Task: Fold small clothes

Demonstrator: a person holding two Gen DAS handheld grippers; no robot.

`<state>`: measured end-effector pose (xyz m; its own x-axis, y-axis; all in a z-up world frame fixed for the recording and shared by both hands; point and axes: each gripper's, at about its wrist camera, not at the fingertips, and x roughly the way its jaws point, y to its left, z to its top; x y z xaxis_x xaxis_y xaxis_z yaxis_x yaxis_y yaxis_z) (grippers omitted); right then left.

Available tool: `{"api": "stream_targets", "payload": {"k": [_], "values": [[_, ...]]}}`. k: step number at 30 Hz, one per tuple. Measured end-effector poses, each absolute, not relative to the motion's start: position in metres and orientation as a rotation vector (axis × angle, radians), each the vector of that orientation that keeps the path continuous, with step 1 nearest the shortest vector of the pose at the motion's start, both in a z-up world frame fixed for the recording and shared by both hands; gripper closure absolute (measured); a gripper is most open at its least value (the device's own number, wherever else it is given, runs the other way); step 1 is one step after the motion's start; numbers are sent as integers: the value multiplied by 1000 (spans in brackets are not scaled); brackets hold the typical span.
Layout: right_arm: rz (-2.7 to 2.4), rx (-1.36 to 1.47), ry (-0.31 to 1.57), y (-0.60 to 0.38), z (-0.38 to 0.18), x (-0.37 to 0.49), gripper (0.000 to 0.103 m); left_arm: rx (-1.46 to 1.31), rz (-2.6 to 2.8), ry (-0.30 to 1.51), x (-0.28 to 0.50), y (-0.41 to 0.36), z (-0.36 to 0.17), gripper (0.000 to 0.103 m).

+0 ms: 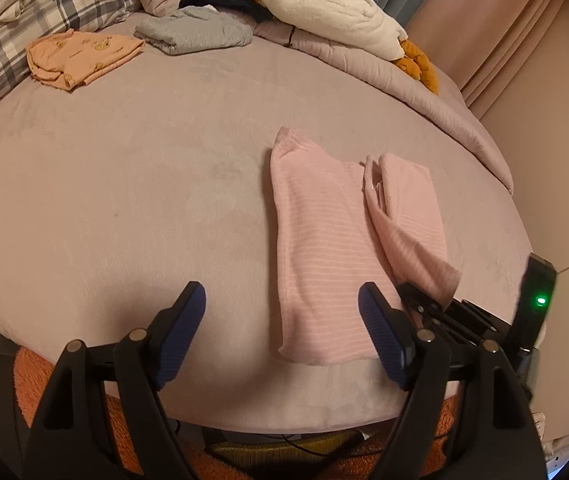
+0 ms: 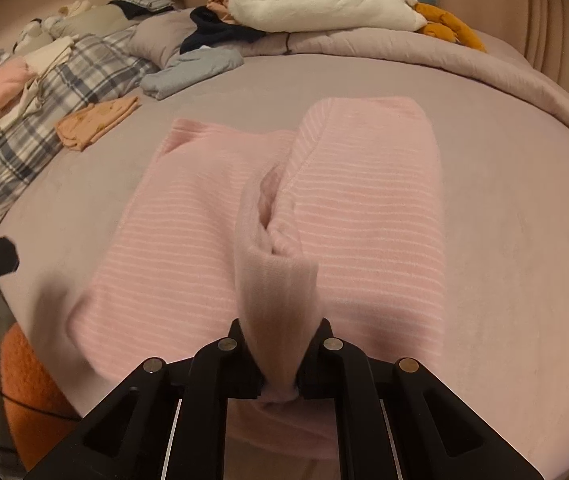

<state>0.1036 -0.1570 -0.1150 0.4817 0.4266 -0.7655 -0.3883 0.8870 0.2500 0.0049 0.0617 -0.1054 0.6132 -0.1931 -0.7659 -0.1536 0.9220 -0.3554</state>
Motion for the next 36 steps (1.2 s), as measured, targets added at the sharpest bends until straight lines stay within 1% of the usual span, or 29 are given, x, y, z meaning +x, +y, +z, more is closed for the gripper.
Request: {"api": "stream_targets", "payload": {"k": [3,5,7,9,11,15,19,21,23,29,34,36], "values": [[531,74,936,-169,-101,95,81,-401,-28,901,6,62,-100,20],[537,95,916,-179,-91,89,62,-401,-33,891,7,62,-97,19],[525,127,892,-190,-83,86,57,-401,-36,883,9,62,-95,19],[510,172,879,-203,-77,84,56,-399,-39,873,12,62,-91,18],[482,213,859,-214,-76,85,50,-395,-47,864,15,62,-89,18],[405,205,910,-215,-97,94,49,-401,-77,860,25,59,-88,17],[396,163,1019,-196,-133,97,49,-402,-146,868,43,47,-90,17],[387,154,1037,-190,-143,97,49,-389,-188,880,56,38,-92,17],[380,168,1034,-189,-146,96,49,-376,-235,894,70,27,-96,17],[339,235,995,-211,-132,97,49,-355,-395,963,122,-12,-120,17],[271,285,980,-230,-133,97,49,-386,-444,1061,157,-34,-152,21],[248,303,984,-234,-136,97,49,-393,-457,1087,164,-39,-161,31]]}}
